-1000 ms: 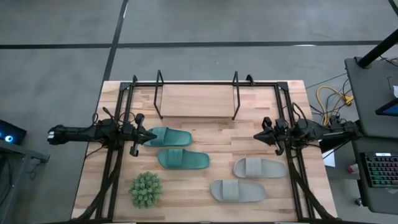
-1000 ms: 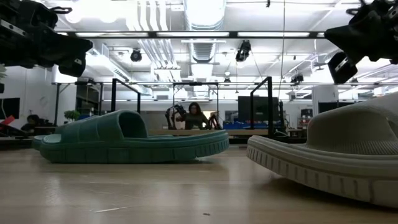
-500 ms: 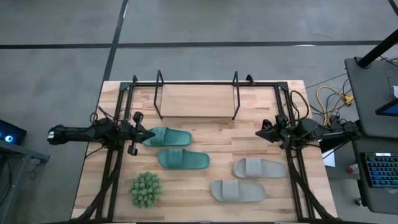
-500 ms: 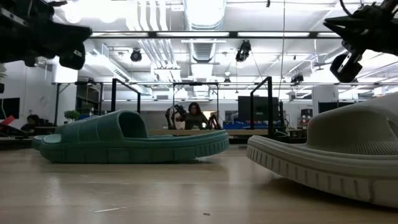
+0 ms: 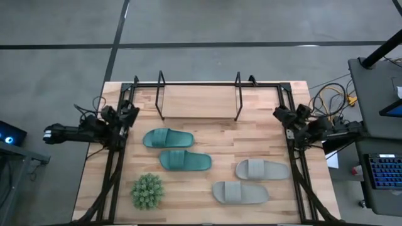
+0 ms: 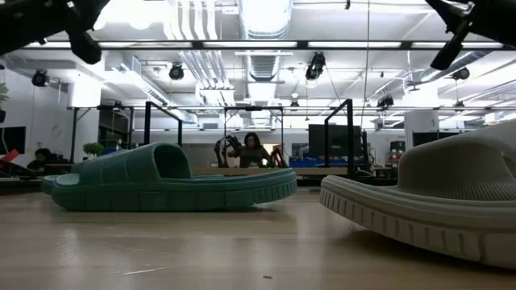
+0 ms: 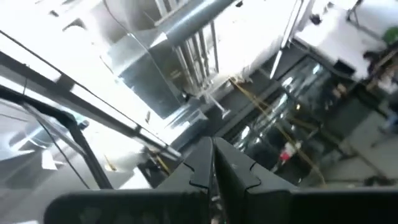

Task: Pick and place slides into the shelf
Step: Put the top gray slipper on the shelf

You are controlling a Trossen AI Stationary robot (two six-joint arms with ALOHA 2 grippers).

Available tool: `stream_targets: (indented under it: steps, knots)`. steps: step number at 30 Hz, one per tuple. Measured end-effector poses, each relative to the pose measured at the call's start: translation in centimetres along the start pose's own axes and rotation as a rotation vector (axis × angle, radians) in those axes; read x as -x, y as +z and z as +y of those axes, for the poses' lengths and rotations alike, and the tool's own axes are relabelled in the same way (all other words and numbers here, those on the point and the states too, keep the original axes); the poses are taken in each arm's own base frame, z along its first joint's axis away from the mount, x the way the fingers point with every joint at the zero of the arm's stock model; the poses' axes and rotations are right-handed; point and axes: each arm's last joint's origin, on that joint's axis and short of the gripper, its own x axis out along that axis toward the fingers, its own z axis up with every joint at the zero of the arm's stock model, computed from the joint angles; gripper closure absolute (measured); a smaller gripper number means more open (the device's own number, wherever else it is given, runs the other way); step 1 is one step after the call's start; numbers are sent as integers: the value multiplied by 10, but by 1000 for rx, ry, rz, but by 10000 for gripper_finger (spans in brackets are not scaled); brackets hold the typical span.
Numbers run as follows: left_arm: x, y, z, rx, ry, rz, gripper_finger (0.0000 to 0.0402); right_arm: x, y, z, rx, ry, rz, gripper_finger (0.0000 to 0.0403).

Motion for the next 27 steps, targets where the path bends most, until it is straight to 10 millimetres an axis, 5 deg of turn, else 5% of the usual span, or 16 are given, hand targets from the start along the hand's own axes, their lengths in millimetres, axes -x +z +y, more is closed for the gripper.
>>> stream_targets:
  steps: [6,16,27]
  knots:
    - [-20,1,-6,-17,35,65,386,-20,7,14,122,-19,72,364]
    - [-47,17,-18,-47,40,57,270,-62,30,48,288,-181,432,236]
    - [-49,23,-18,20,86,5,249,-100,49,77,120,-334,548,223]
